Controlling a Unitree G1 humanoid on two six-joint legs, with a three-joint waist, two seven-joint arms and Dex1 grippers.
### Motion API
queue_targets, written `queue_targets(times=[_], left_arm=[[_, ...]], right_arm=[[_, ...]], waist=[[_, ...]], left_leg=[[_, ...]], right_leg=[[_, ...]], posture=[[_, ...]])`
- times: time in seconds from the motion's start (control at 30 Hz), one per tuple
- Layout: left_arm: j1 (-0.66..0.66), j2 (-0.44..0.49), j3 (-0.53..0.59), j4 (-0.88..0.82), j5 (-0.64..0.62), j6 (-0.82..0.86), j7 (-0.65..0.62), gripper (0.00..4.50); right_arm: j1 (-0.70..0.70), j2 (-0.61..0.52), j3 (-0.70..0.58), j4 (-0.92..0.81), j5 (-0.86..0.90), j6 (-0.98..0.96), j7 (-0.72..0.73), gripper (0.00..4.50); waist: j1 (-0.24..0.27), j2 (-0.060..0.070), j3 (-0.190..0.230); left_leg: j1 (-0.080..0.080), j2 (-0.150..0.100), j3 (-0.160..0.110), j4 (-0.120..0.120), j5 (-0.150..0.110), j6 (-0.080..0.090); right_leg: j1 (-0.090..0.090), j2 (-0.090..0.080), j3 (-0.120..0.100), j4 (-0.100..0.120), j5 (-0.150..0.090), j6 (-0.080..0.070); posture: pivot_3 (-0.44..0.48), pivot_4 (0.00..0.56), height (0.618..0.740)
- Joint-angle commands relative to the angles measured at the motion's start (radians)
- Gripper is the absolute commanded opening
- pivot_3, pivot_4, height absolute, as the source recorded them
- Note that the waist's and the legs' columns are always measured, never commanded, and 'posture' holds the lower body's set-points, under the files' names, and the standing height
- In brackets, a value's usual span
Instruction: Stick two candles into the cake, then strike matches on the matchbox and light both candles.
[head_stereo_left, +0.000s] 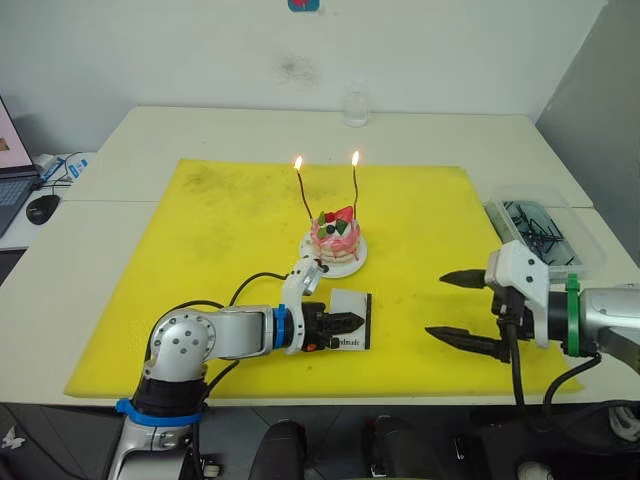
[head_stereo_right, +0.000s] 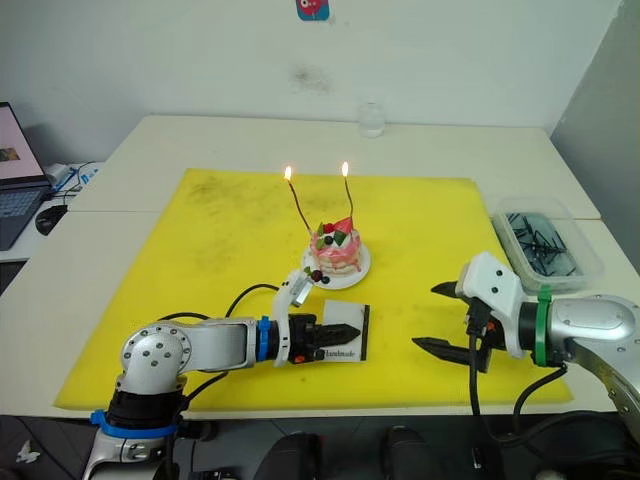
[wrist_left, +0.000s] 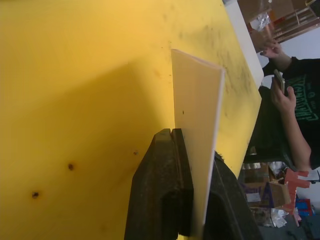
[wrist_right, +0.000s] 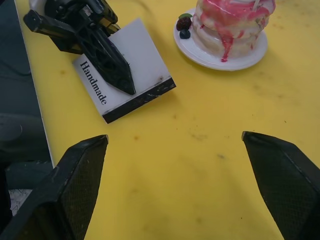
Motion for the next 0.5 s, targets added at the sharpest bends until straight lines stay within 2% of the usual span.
queue_targets(times=[0.03,0.17,0.33,0.37,0.5], left_arm=[[-0.013,0.005,0.007,-0.012,0.016,-0.006,-0.017,1.36],[-0.017,0.020,0.022,-0.034,0.002,0.004,-0.019,2.59],[-0.026,0.079,0.059,-0.070,-0.023,0.013,-0.025,4.22],[-0.024,0.100,0.067,-0.082,-0.026,0.015,-0.030,4.44],[-0.011,0.203,0.105,-0.134,-0.035,0.016,-0.065,4.48]], right_arm=[[-0.009,-0.012,-0.010,-0.031,0.019,-0.001,-0.019,4.50],[-0.008,-0.012,-0.003,-0.034,0.027,-0.006,-0.040,4.50],[-0.010,-0.015,0.006,-0.029,0.024,-0.023,-0.048,4.50],[-0.011,-0.015,0.006,-0.026,0.021,-0.028,-0.047,4.50],[-0.013,-0.027,0.000,-0.010,0.006,-0.063,-0.031,4.50]], waist=[[0.000,0.000,0.000],[0.000,0.000,0.000],[-0.001,0.000,0.000],[-0.002,0.000,0.000],[-0.003,0.000,0.000]], left_leg=[[0.000,0.000,0.000,0.000,0.000,0.000],[0.000,0.000,0.000,0.000,0.000,0.000],[0.000,0.000,0.000,0.000,0.000,0.000],[0.001,0.000,0.000,0.000,0.000,0.000],[0.001,0.001,0.000,-0.001,0.000,0.000]], right_leg=[[0.000,0.000,0.000,0.000,0.000,0.000],[0.000,0.000,0.000,0.000,0.000,0.000],[0.000,0.000,0.000,0.000,0.000,0.000],[0.000,0.000,0.000,0.000,0.000,0.000],[-0.001,0.000,0.000,0.000,0.000,0.000]], posture=[[0.000,0.150,0.740],[0.000,0.150,0.740],[0.000,0.150,0.740],[0.000,0.150,0.740],[0.000,0.150,0.740]])
